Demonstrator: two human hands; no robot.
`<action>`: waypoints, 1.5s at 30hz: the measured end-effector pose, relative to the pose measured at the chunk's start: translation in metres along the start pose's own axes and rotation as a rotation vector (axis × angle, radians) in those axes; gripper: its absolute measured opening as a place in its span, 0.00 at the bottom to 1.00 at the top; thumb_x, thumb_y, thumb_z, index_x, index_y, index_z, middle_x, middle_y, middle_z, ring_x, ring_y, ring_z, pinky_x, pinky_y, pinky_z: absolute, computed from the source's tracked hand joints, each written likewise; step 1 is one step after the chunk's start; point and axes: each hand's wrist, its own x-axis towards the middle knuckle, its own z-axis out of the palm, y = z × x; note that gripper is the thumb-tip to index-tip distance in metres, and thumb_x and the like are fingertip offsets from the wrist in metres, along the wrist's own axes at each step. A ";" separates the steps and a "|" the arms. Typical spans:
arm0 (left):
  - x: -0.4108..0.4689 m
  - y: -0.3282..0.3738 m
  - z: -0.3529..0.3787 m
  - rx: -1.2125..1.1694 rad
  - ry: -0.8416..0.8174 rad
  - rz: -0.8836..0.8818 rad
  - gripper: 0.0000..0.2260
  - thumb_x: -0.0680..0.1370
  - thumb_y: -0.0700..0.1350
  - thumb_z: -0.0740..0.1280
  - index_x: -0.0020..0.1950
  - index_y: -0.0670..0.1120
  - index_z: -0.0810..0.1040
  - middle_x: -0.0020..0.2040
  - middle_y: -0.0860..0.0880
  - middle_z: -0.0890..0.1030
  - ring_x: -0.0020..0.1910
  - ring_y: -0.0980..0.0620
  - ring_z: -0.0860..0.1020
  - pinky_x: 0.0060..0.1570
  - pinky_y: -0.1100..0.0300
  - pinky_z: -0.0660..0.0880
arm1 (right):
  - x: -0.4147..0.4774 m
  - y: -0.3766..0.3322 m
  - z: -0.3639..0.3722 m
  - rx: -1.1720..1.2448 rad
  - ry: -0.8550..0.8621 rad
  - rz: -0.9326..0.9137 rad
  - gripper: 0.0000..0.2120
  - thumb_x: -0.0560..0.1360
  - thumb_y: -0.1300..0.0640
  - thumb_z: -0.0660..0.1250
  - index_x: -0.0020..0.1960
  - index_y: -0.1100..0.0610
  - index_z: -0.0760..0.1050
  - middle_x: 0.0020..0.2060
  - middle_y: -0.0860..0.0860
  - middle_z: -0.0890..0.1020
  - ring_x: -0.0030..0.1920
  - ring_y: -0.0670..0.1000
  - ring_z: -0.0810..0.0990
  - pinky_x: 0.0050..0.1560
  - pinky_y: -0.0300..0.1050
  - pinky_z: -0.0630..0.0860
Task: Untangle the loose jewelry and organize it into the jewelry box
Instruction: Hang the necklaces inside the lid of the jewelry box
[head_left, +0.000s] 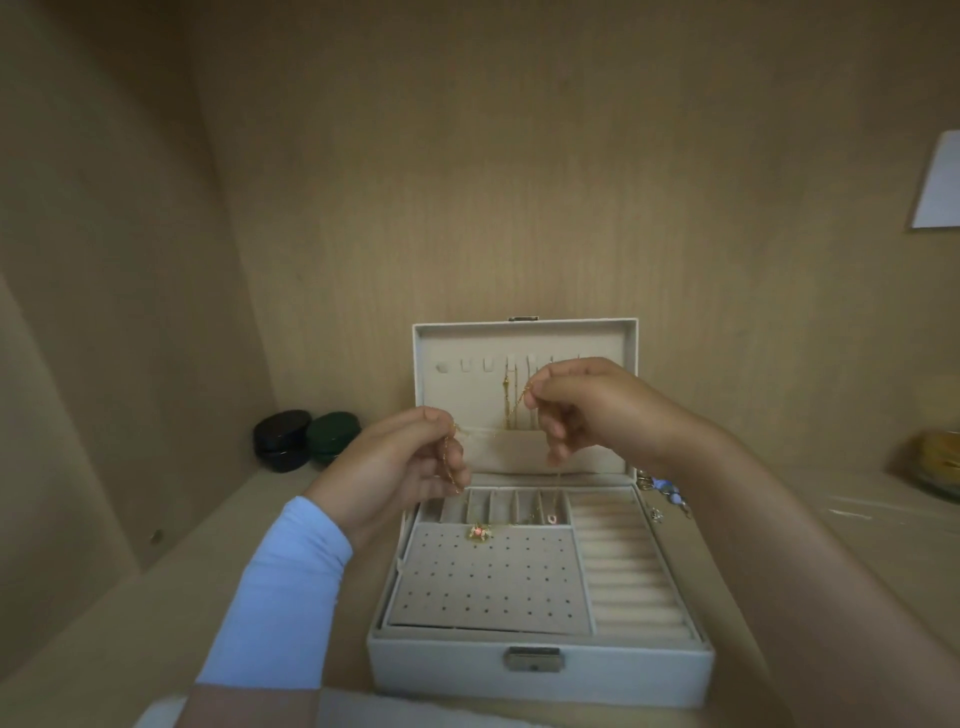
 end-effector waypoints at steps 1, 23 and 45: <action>0.000 0.000 0.001 -0.059 -0.040 0.002 0.10 0.81 0.40 0.59 0.40 0.44 0.72 0.31 0.46 0.72 0.32 0.47 0.74 0.35 0.56 0.74 | 0.000 0.001 0.000 0.013 0.002 0.019 0.12 0.80 0.61 0.58 0.40 0.59 0.74 0.26 0.54 0.71 0.27 0.54 0.70 0.38 0.53 0.77; 0.032 0.071 0.040 0.378 -0.053 0.309 0.07 0.82 0.41 0.60 0.46 0.44 0.74 0.31 0.50 0.73 0.21 0.54 0.65 0.22 0.66 0.59 | 0.001 0.000 0.007 0.085 -0.129 -0.051 0.16 0.77 0.53 0.65 0.63 0.57 0.79 0.55 0.52 0.85 0.58 0.51 0.83 0.66 0.53 0.73; 0.040 0.056 -0.016 0.570 0.050 0.131 0.09 0.80 0.43 0.65 0.47 0.39 0.81 0.35 0.44 0.76 0.29 0.54 0.75 0.32 0.63 0.76 | 0.015 0.010 0.023 -0.016 0.295 -0.071 0.09 0.80 0.59 0.66 0.46 0.60 0.83 0.27 0.50 0.73 0.24 0.48 0.69 0.27 0.45 0.74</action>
